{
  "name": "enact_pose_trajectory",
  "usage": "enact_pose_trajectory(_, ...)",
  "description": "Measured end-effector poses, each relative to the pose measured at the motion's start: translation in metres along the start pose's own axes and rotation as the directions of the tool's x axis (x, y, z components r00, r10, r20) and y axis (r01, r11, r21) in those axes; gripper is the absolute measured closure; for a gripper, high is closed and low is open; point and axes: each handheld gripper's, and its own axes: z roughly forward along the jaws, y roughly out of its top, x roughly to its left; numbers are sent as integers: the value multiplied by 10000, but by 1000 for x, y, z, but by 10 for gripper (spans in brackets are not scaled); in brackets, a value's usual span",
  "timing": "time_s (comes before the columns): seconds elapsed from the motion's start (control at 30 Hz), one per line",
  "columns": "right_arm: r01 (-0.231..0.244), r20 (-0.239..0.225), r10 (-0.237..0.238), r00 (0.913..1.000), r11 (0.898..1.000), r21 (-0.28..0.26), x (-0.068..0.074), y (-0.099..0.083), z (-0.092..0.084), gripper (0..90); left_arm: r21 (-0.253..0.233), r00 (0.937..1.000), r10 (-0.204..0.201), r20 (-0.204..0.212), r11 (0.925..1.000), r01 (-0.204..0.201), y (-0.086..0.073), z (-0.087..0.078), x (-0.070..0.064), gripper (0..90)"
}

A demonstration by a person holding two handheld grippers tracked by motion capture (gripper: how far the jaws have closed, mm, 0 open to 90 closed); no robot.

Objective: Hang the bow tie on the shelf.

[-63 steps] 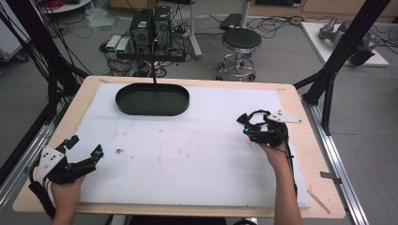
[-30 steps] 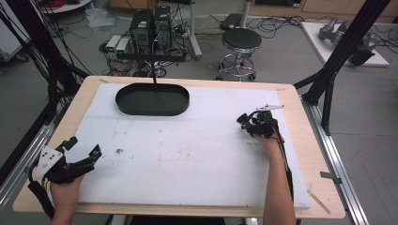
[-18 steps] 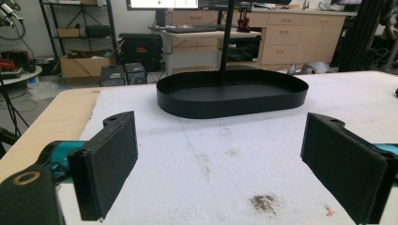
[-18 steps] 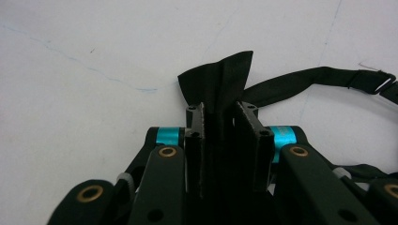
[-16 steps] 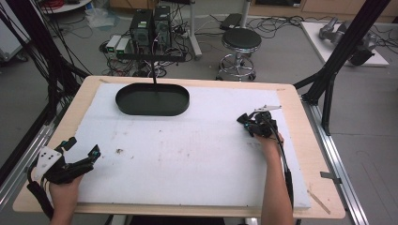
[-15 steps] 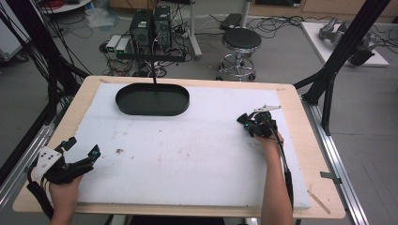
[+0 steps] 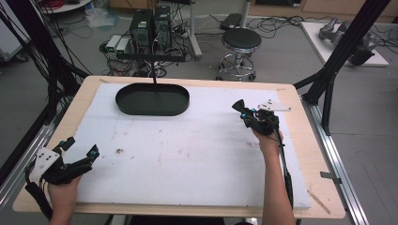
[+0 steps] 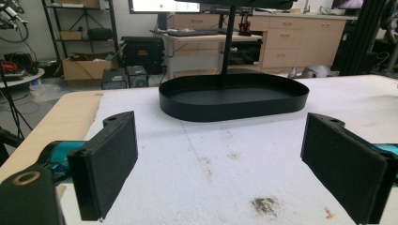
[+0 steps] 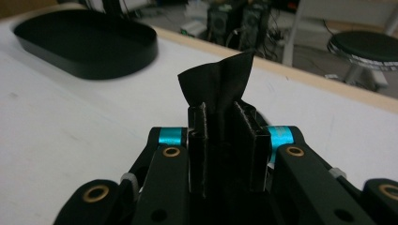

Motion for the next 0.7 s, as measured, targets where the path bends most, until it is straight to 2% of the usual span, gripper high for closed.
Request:
enact_pose_trajectory(0.17,-133,-480,90,9988,9959,-894,10,13,-13,763,-27,10000,26,13,10000,-26,0,0,-1,117)
enact_pose_trajectory(0.33,42,-1068,-187,9941,9909,-1348,24,30,-20,762,-22,10000,23,-12,10000,-23,1,-1,-1,117)
enact_pose_trajectory(0.4,257,-1299,-477,9904,9858,-1658,32,39,-22,762,-32,10000,29,-16,10000,-29,1,-1,-1,117)
enact_pose_trajectory(0.53,274,-1960,-687,9782,9781,-2066,47,57,-24,762,-50,10000,49,-5,10000,-49,1,-1,-1,117)
enact_pose_trajectory(0.7,154,-2900,-960,9522,9633,-2681,66,81,-23,761,-71,10000,20,-11,10000,-20,1,-1,0,117)
